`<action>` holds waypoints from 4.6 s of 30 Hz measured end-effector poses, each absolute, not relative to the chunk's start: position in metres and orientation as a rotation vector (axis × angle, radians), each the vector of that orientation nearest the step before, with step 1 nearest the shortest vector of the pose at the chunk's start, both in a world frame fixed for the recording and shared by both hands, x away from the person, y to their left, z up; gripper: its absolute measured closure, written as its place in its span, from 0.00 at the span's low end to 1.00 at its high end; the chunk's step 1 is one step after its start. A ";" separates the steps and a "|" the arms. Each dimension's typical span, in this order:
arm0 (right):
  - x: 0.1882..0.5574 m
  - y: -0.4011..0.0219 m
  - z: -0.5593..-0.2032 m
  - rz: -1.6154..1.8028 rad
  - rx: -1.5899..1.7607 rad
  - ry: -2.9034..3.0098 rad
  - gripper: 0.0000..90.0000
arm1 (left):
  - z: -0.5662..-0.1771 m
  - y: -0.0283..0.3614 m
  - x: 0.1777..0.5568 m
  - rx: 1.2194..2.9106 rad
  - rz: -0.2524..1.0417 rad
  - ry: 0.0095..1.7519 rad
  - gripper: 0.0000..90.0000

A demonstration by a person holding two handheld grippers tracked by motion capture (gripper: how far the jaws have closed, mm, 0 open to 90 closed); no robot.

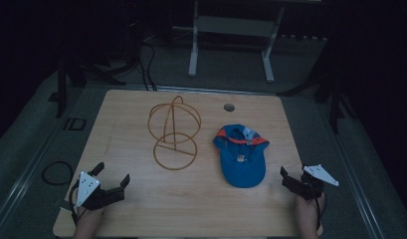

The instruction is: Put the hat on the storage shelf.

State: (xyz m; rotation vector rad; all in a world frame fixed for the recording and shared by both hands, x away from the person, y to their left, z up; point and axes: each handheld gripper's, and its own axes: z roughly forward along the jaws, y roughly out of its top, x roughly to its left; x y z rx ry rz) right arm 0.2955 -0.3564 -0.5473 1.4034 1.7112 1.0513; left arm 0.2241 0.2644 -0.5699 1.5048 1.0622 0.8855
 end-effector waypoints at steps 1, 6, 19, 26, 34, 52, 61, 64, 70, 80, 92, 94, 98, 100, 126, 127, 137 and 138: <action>0.297 -0.356 -0.544 1.059 1.400 1.716 0.17 | -0.570 0.265 0.224 1.506 0.883 1.062 0.02; 0.304 -0.356 -0.530 1.080 1.394 1.713 0.16 | -0.569 0.263 0.223 1.501 0.875 1.059 0.02; 0.338 -0.332 -0.496 1.157 1.349 1.828 0.15 | -0.570 0.261 0.224 1.526 0.849 1.068 0.02; 0.358 -0.318 -0.483 1.168 1.325 1.848 0.15 | -0.570 0.262 0.224 1.524 0.843 1.067 0.03; 0.381 -0.305 -0.476 1.165 1.332 1.909 0.15 | -0.569 0.263 0.224 1.519 0.832 1.071 0.02; 0.428 -0.280 -0.473 1.127 1.342 2.038 0.16 | -0.570 0.262 0.225 1.532 0.821 1.068 0.03; 0.455 -0.263 -0.491 1.081 1.365 2.119 0.24 | -0.570 0.262 0.225 1.545 0.817 1.067 0.02; 0.464 -0.258 -0.498 1.060 1.364 2.132 0.25 | -0.570 0.262 0.225 1.547 0.815 1.064 0.02; 0.477 -0.249 -0.511 1.012 1.381 2.163 0.26 | -0.571 0.261 0.226 1.560 0.806 1.059 0.03; 0.486 -0.237 -0.536 0.904 1.390 2.260 0.30 | -0.571 0.261 0.226 1.559 0.801 1.058 0.03; 0.487 -0.231 -0.547 0.771 1.319 2.350 0.49 | -0.571 0.260 0.225 1.567 0.808 1.052 0.03; 0.486 -0.231 -0.547 0.774 1.319 2.344 0.57 | -0.571 0.260 0.226 1.571 0.804 1.051 0.03; 0.485 -0.231 -0.546 0.778 1.288 2.357 0.71 | -0.571 0.260 0.226 1.575 0.801 1.051 0.03; 0.483 -0.230 -0.546 0.778 1.267 2.362 0.85 | -0.571 0.260 0.226 1.571 0.804 1.052 0.03; 0.442 -0.245 -0.478 0.971 1.173 2.168 0.97 | -0.571 0.259 0.225 1.562 0.813 1.068 0.03; 0.439 -0.246 -0.474 0.979 1.165 2.164 0.97 | -0.570 0.258 0.225 1.558 0.810 1.068 0.03; 0.418 -0.254 -0.432 1.088 1.119 2.083 0.97 | -0.561 0.258 0.223 1.523 0.741 1.126 0.03; 0.415 -0.255 -0.428 1.100 1.113 2.073 0.97 | -0.559 0.256 0.221 1.534 0.766 1.123 0.03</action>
